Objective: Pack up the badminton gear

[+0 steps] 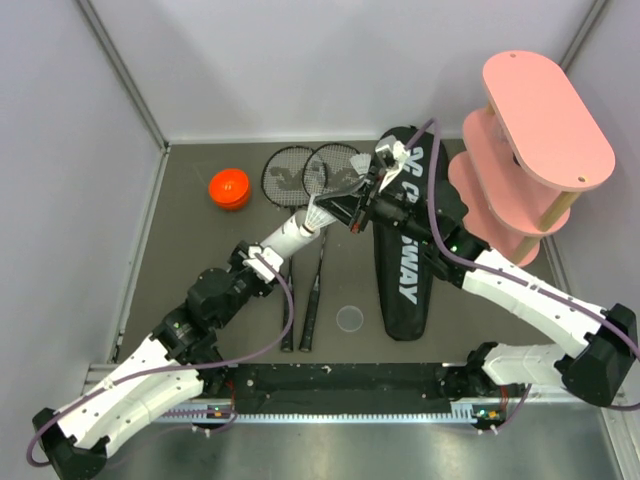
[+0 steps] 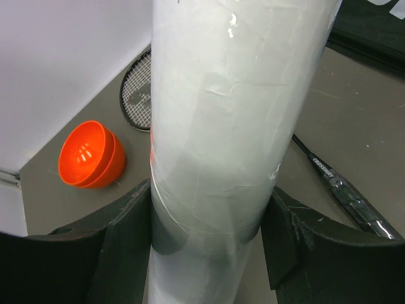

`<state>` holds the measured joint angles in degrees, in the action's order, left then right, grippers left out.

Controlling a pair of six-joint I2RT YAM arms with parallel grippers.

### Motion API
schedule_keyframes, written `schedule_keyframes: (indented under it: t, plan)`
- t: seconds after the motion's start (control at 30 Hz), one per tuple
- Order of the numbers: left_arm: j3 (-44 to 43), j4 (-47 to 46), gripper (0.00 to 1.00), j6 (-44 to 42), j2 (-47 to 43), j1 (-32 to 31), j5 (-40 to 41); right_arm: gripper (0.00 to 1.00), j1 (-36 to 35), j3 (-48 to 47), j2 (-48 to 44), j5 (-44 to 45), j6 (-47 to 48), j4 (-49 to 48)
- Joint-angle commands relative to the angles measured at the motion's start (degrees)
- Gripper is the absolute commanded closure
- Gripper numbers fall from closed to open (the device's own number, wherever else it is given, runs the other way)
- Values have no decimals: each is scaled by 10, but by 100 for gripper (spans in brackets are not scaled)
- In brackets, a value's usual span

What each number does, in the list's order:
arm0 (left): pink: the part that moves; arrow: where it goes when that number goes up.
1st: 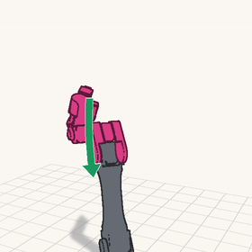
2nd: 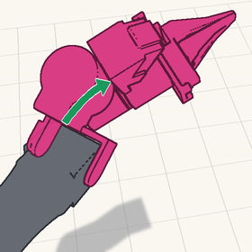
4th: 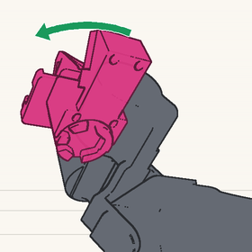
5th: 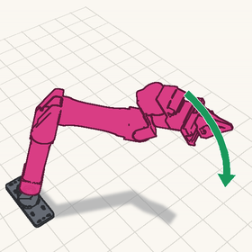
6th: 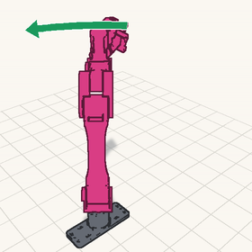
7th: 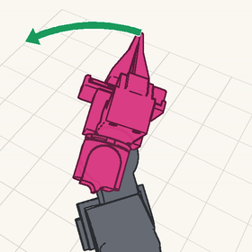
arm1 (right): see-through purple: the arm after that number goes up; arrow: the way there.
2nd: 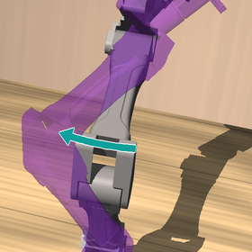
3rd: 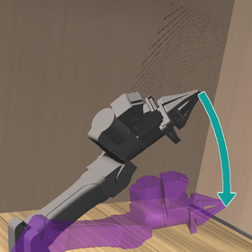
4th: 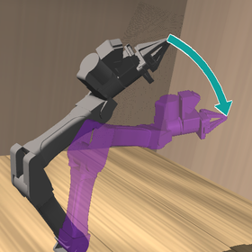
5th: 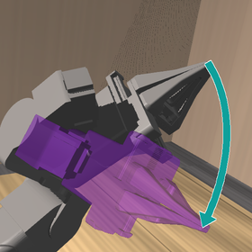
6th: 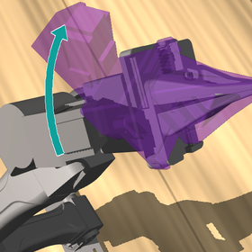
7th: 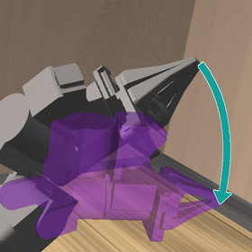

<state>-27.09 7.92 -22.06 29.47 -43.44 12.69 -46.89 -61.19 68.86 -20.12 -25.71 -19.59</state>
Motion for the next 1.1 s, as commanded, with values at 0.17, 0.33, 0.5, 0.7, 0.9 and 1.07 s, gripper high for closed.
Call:
schedule_keyframes:
  t: [0.17,0.33,0.5,0.7,0.9,1.07]
  plan:
    - [-11,-46,100,8,-13,-1,-19,100,-11,-16,-36,98,62,39]
    - [-11,-46,100,9,-13,-1,-22,100,-11,-37,-10,59,63,39]
    - [-11,-46,100,8,-14,-1,-21,100,-25,-30,10,36,23,-1]
    - [-11,-47,100,8,-19,-1,-22,100,-31,-3,38,18,-41,-68]
    - [-9,-47,100,7,-25,-1,-21,100,-22,13,67,-38,-143,-111]
    - [-9,-49,100,8,-27,-1,-21,82,17,51,73,-128,-229,-167]
